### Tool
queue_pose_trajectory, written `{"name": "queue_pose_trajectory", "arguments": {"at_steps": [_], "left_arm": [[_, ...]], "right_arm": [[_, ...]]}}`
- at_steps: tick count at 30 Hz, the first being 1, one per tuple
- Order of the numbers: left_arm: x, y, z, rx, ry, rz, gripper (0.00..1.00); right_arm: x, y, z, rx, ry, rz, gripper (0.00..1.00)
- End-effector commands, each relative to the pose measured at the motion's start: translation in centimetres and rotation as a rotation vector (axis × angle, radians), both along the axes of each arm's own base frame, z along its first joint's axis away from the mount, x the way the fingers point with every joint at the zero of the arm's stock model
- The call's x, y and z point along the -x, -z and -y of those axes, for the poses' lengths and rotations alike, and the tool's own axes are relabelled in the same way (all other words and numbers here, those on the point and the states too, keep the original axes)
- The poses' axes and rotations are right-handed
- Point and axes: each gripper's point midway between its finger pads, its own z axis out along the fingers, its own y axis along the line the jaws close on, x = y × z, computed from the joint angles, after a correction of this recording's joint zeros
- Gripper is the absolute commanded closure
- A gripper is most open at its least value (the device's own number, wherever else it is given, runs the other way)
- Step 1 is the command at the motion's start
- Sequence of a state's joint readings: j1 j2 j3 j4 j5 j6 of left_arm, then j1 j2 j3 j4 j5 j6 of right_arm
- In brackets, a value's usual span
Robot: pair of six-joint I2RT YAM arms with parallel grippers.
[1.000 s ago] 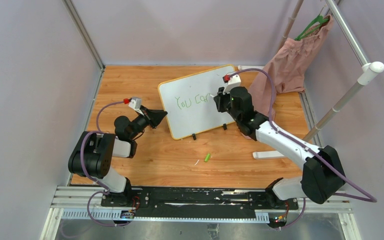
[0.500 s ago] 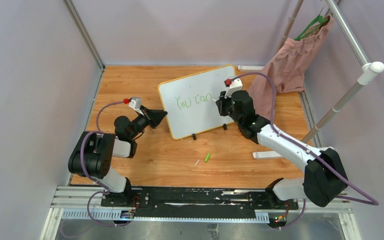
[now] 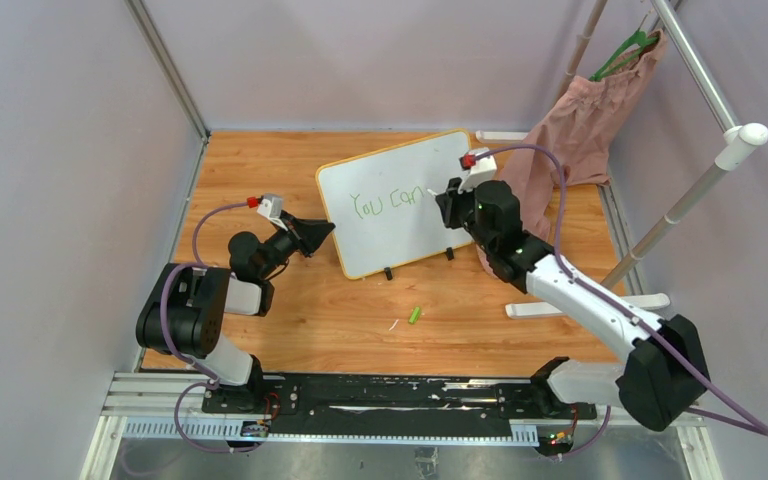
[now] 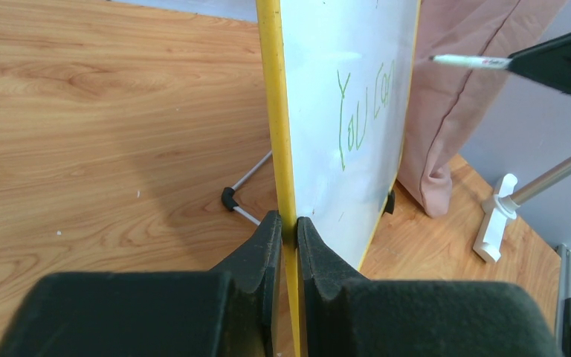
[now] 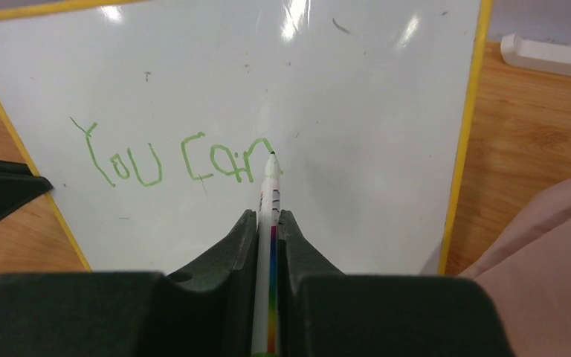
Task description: Write a sentence on the whiteboard
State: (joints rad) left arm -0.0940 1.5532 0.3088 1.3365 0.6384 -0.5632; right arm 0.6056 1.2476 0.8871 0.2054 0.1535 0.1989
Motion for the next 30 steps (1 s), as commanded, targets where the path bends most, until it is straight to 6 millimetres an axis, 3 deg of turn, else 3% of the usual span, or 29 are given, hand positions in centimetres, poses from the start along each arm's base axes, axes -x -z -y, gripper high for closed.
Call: {"name": "queue_pose_trajectory", "arguments": {"at_steps": [1,5,15,30], "left_arm": [[-0.3,0.2,0.1,-0.035,-0.004,0.017,1.0],[-0.2,0.4,0.1,-0.034,-0.003,0.014,1.0],[-0.1,0.3,0.3,-0.023,-0.001,0.017,1.0],[0.0,0.4,0.3,-0.038,-0.01,0.019,1.0]], "right_arm": [[0.6,-5.2,1.3,-0.072,0.024,0.099,1.0],[0.7,-5.3,2.1,-0.041,0.045,0.13,1.0],[-0.2,-1.4,1.9,0.0,0.049,0.101,1.0],[-1.7,-1.5,3.0,0.016,0.097,0.063,1.0]]}}
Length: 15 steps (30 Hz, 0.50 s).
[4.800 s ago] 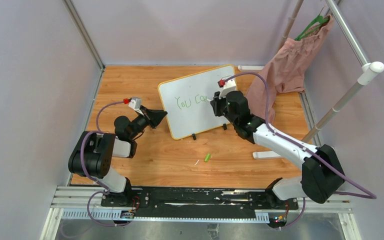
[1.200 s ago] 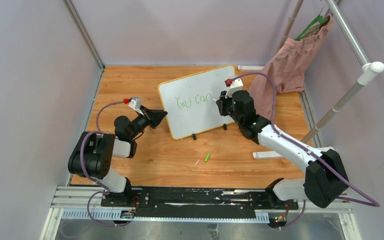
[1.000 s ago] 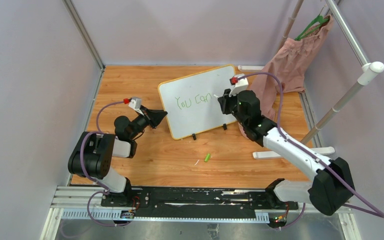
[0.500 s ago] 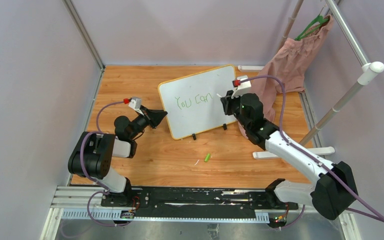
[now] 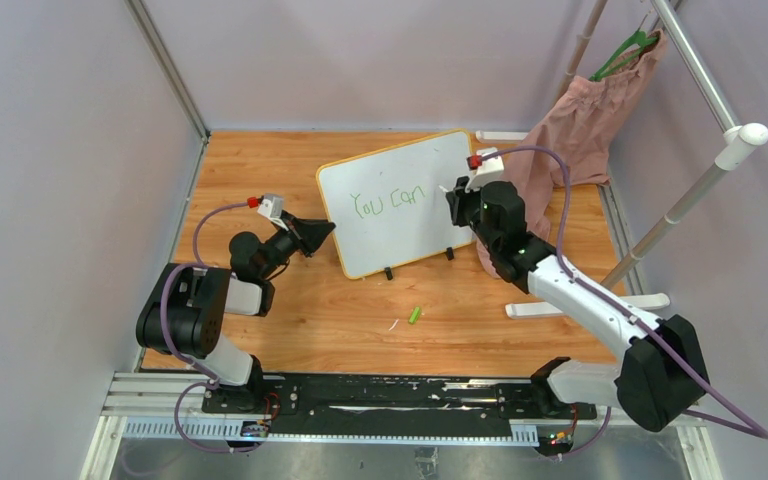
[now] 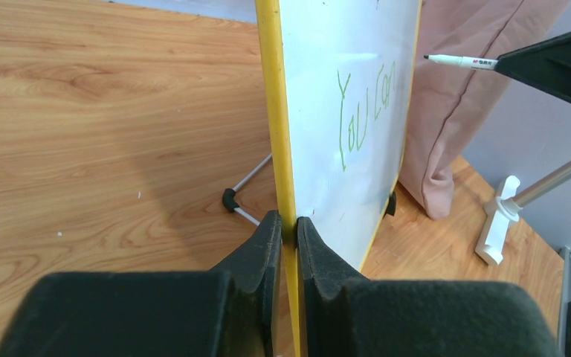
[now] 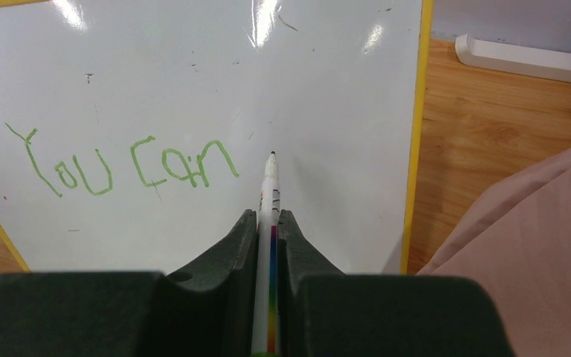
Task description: Write a sentence on the whiteboard
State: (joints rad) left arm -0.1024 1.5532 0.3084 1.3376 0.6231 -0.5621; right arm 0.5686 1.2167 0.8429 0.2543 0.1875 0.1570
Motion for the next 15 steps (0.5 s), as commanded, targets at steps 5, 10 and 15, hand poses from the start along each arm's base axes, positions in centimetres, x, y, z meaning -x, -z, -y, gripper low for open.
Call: {"name": "queue_pose_trajectory", "arguments": {"at_steps": [5,10,15], "left_arm": [[0.05,0.41,0.21,-0.038,-0.001,0.018,1.0],[0.04,0.34,0.19,-0.037,-0.002,0.019,1.0],[-0.03,0.36,0.16,-0.038,-0.005,0.017,1.0]], "right_arm": [[-1.27,-1.23,0.37,-0.014,0.026,0.007,1.0],[-1.61,-0.87,0.12,-0.012,0.025,-0.005,1.0],[-1.66,-1.17,0.35,-0.019,0.039,0.008,1.0]]}}
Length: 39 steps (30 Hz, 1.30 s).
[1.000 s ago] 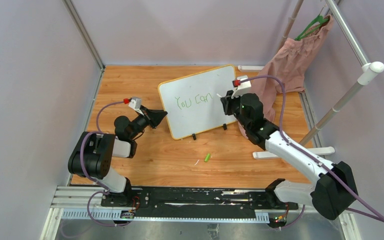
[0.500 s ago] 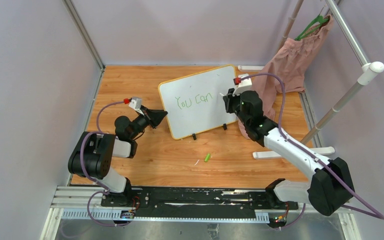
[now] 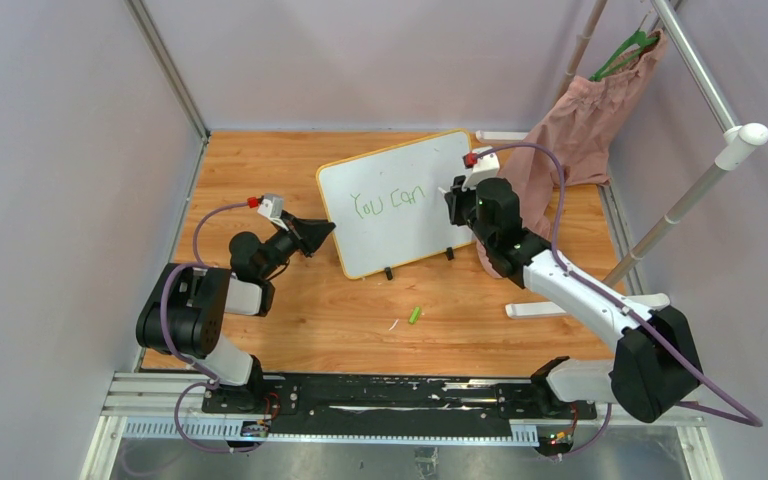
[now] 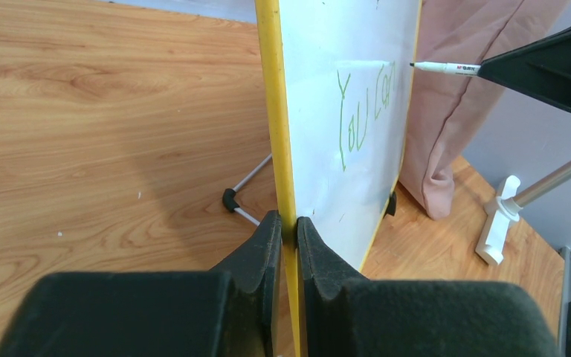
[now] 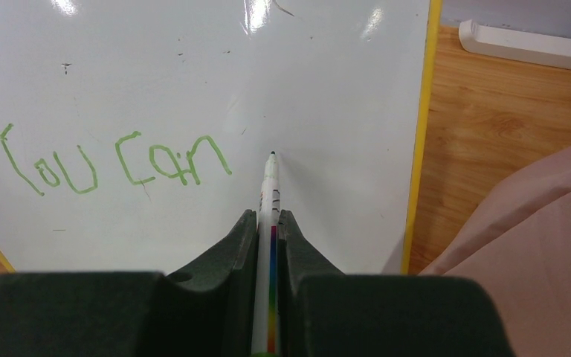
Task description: Write a sentence on the whiteboard
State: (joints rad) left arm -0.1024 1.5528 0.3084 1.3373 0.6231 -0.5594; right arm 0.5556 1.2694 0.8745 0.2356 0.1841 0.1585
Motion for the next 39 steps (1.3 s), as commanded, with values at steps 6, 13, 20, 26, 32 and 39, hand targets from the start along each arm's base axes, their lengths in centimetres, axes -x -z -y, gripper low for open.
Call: {"name": "queue_pose_trajectory", "arguments": {"at_steps": [6,13,20,26,32,39], "left_arm": [[-0.1,0.3,0.1,-0.036,-0.007,0.013,1.0],[-0.1,0.4,0.1,-0.037,-0.008,0.01,1.0],[-0.1,0.5,0.1,-0.04,-0.006,0.006,1.0],[-0.1,0.5,0.2,-0.038,-0.005,0.004,1.0],[-0.1,0.5,0.2,-0.037,-0.005,0.004,1.0],[-0.1,0.6,0.2,-0.037,-0.006,0.002,1.0]], "right_arm": [[-0.8,-2.2,0.4,-0.038,0.03,0.046,1.0],[-0.6,-3.2,0.0,-0.056,0.007,0.066,1.0],[-0.6,-2.9,0.0,-0.052,0.004,0.059,1.0],[-0.7,-2.9,-0.1,-0.05,0.005,0.063,1.0],[-1.3,-3.8,-0.5,-0.055,-0.004,0.085,1.0],[-2.0,-4.8,-0.7,-0.052,0.002,0.107,1.0]]}}
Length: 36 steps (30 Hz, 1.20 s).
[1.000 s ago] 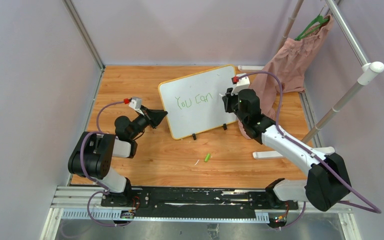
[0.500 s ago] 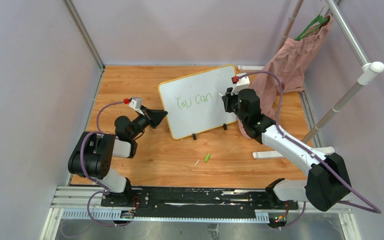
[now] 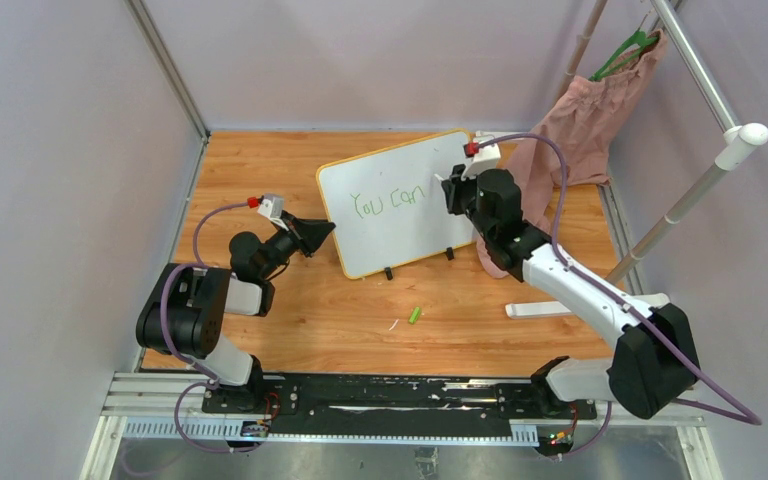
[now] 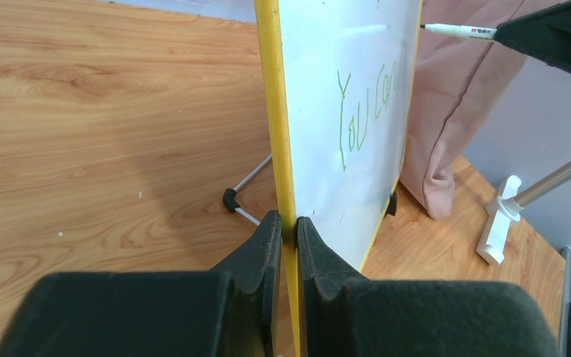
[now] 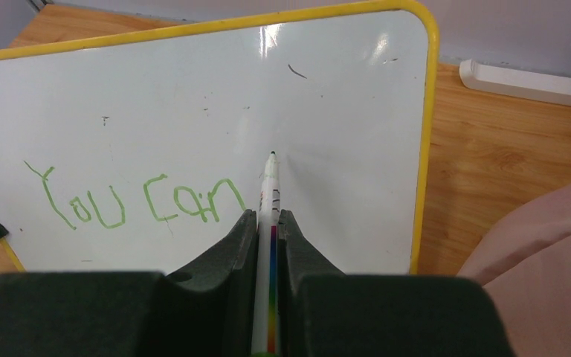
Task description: Write a sentence on the whiteboard
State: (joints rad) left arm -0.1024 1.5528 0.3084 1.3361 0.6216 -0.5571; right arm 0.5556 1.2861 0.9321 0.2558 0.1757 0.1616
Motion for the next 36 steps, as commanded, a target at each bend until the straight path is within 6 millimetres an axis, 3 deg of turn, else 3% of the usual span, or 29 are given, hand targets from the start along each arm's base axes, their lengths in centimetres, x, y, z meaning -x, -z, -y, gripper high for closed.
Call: {"name": "queue_pose_trajectory", "arguments": {"at_steps": [1,19,36], "left_arm": [[-0.1,0.5,0.2,-0.036,-0.003,0.002,1.0],[0.0,0.5,0.2,-0.036,-0.002,0.003,1.0],[-0.1,0.5,0.2,-0.035,-0.004,0.0,1.0]], "right_arm": [[-1.1,-2.3,0.0,-0.014,0.012,0.058,1.0],[-2.4,-1.7,0.5,0.011,0.049,0.038,1.0],[-0.9,2.3,1.2,0.013,0.054,-0.044,1.0]]}}
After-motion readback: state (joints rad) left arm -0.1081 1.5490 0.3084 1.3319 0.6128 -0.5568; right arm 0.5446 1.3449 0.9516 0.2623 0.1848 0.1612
